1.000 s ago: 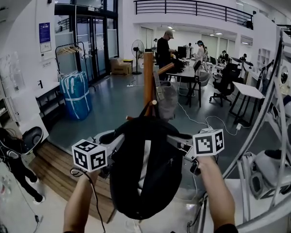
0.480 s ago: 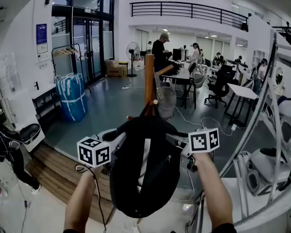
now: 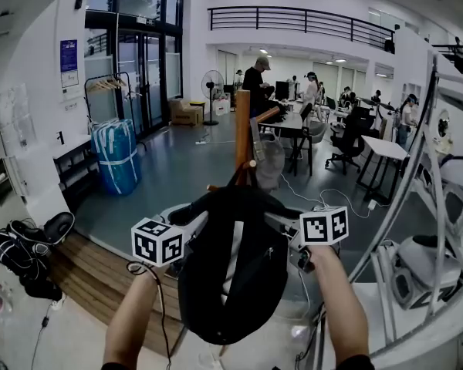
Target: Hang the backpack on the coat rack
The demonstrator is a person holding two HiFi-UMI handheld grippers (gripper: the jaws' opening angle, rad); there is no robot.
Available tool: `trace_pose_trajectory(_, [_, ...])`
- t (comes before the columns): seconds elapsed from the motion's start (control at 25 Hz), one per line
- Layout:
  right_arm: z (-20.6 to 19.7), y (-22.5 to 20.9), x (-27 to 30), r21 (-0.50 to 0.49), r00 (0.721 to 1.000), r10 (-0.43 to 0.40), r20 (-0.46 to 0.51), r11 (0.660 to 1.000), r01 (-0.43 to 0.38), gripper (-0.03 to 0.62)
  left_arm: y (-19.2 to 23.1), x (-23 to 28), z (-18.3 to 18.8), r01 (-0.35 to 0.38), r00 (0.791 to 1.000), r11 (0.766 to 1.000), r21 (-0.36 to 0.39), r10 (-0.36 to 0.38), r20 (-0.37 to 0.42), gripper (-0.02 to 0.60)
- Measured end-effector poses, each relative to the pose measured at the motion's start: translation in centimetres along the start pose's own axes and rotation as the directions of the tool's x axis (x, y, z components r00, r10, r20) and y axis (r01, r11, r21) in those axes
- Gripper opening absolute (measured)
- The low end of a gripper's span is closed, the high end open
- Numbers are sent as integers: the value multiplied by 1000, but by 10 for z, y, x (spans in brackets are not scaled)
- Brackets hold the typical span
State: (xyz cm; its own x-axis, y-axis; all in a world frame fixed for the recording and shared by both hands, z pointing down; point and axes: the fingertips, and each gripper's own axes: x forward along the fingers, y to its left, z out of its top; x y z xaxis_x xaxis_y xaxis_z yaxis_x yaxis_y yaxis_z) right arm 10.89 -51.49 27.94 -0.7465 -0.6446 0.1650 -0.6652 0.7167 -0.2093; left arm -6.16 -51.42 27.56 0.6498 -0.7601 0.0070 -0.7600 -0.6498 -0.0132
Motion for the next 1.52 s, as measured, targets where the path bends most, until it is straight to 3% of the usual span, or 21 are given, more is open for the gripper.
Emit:
trace_pose_trajectory(0.76, [15, 19, -58, -25, 993, -78, 89, 996, 80, 167, -22, -31, 10, 4, 999, 1000, -21, -3, 36, 190])
trace_pose_trajectory(1.24, [12, 62, -89, -92, 964, -199, 178, 972, 217, 163, -34, -88, 20, -12, 995, 1000, -24, 15, 103, 189])
trace_pose_trajectory(1.52, [-12, 96, -98, -62, 945, -262, 195, 959, 278, 110, -33, -128, 4, -22, 994, 998, -59, 28, 109, 118])
